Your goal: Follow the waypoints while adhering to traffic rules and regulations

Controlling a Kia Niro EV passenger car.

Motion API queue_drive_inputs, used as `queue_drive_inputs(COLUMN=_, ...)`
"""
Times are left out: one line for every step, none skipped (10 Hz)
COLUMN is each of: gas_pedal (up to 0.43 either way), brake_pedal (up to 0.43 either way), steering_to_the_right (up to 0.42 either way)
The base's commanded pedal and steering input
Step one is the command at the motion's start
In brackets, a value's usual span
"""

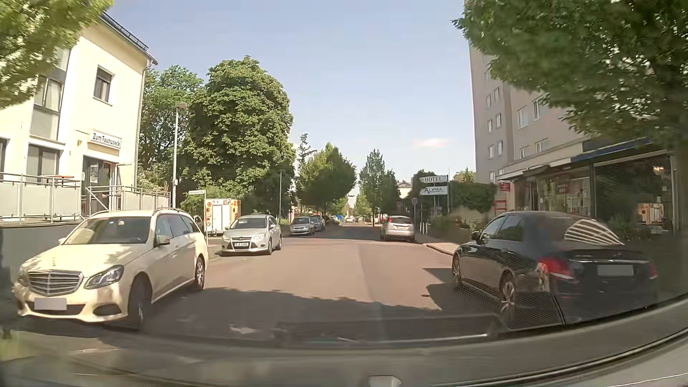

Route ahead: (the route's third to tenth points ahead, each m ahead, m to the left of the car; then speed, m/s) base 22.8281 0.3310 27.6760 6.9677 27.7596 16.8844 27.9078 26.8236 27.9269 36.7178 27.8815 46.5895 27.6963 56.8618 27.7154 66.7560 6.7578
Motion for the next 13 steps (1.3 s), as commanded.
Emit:
queue_drive_inputs(gas_pedal=0.0, brake_pedal=0.0, steering_to_the_right=0.0)
queue_drive_inputs(gas_pedal=0.0, brake_pedal=0.0, steering_to_the_right=0.004)
queue_drive_inputs(gas_pedal=0.0, brake_pedal=0.0, steering_to_the_right=0.008)
queue_drive_inputs(gas_pedal=0.0, brake_pedal=0.0, steering_to_the_right=0.014)
queue_drive_inputs(gas_pedal=0.0, brake_pedal=0.0, steering_to_the_right=0.018)
queue_drive_inputs(gas_pedal=0.0, brake_pedal=0.0, steering_to_the_right=0.018)
queue_drive_inputs(gas_pedal=0.0, brake_pedal=0.0, steering_to_the_right=0.018)
queue_drive_inputs(gas_pedal=0.0, brake_pedal=0.0, steering_to_the_right=0.018)
queue_drive_inputs(gas_pedal=0.0, brake_pedal=0.0, steering_to_the_right=0.021)
queue_drive_inputs(gas_pedal=0.0, brake_pedal=0.0, steering_to_the_right=0.029)
queue_drive_inputs(gas_pedal=0.0, brake_pedal=0.0, steering_to_the_right=0.034)
queue_drive_inputs(gas_pedal=0.0, brake_pedal=0.0, steering_to_the_right=0.034)
queue_drive_inputs(gas_pedal=0.0, brake_pedal=0.0, steering_to_the_right=0.034)
